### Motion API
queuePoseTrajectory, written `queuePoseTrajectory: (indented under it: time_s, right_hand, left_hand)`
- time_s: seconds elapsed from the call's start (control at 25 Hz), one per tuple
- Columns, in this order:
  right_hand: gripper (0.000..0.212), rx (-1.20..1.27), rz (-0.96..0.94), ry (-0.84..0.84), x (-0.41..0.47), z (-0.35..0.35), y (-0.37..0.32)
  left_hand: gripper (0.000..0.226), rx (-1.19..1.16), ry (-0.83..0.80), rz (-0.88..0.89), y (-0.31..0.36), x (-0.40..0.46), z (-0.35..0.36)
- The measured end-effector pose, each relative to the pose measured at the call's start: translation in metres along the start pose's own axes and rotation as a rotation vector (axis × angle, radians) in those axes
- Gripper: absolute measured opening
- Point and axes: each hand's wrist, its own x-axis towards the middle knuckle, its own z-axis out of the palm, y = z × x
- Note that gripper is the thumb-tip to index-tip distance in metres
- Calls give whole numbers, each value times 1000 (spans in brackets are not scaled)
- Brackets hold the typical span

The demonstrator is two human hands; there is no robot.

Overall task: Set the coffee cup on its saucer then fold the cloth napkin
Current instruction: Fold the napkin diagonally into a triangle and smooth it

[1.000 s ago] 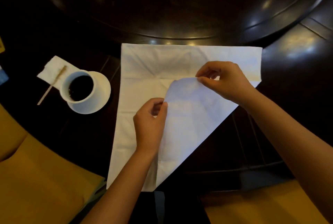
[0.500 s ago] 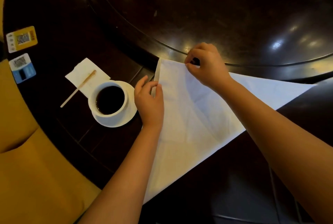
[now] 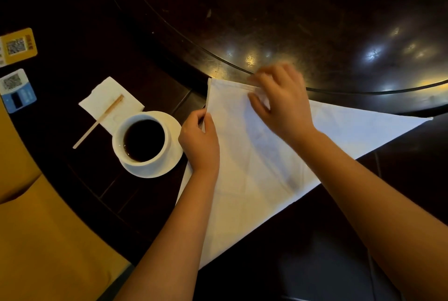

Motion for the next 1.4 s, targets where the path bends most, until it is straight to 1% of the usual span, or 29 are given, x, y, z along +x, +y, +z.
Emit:
queuePoseTrajectory:
  time_s: [0.04,0.08,0.12,0.2,0.24,0.28,0.4,0.64,0.72,0.8,0.84,0.96,1.0,1.04,1.12,1.2,1.32,1.4]
  right_hand:
    - [23,-23,-83,-22,-23,-1,-1]
    - [29,-49,-140,-102,-52,-2,-2]
    - [36,-71,-153,-223,-80,-2,-2]
    - [51,-95,-53,-468,-129,-1,1]
    - [54,-95,24,-534,-149,-1,4]
    - [56,-100,86,-550,-165,-2,5]
    - [57,-148,217,-530,-203,-10,-4]
    - [61,-128,546,-444,-272,-24,-48]
    - [60,-110,618,-430,-289,-28,-65]
    - [60,-127,634,-406,-300,-35,-78]
    - [58,-125,636,-366,-298,-41,-77]
    - [50,-16,663,-123,-252,-50,-45]
    - [48,25,676,-60,-230,-51,-28]
    - [47,51,685,-47,-208,-52,-9]
    - [43,72,677,-156,-170,-52,25]
    - [31,94,671,-244,-149,-48,46]
    - [14,177,719,-236,-143,-48,60]
    - [6,260,710,-244,-144,-49,62]
  left_hand:
    - [17,-4,-9,-2,1,-1,0]
    - [17,-7,-22,-2,1,-2,0]
    - [17,-3,-37,1,2,-4,0]
    - [17,22,-88,31,4,-10,2]
    - [18,35,-132,56,5,-15,3]
    - [18,47,-181,81,7,-22,5]
    - [16,69,-327,142,13,-44,11]
    - [10,127,-662,297,19,-80,24]
    - [8,194,-724,388,19,-86,28]
    - [6,300,-728,506,16,-91,31]
    - [6,348,-714,547,14,-94,32]
    - [5,369,-645,581,11,-99,34]
    - [4,366,-619,579,11,-99,35]
    - [5,375,-600,577,10,-100,36]
    - [7,403,-608,575,8,-101,36]
    - [10,414,-647,576,7,-101,35]
    - [9,406,-651,571,8,-98,34]
    - [8,422,-666,572,11,-95,34]
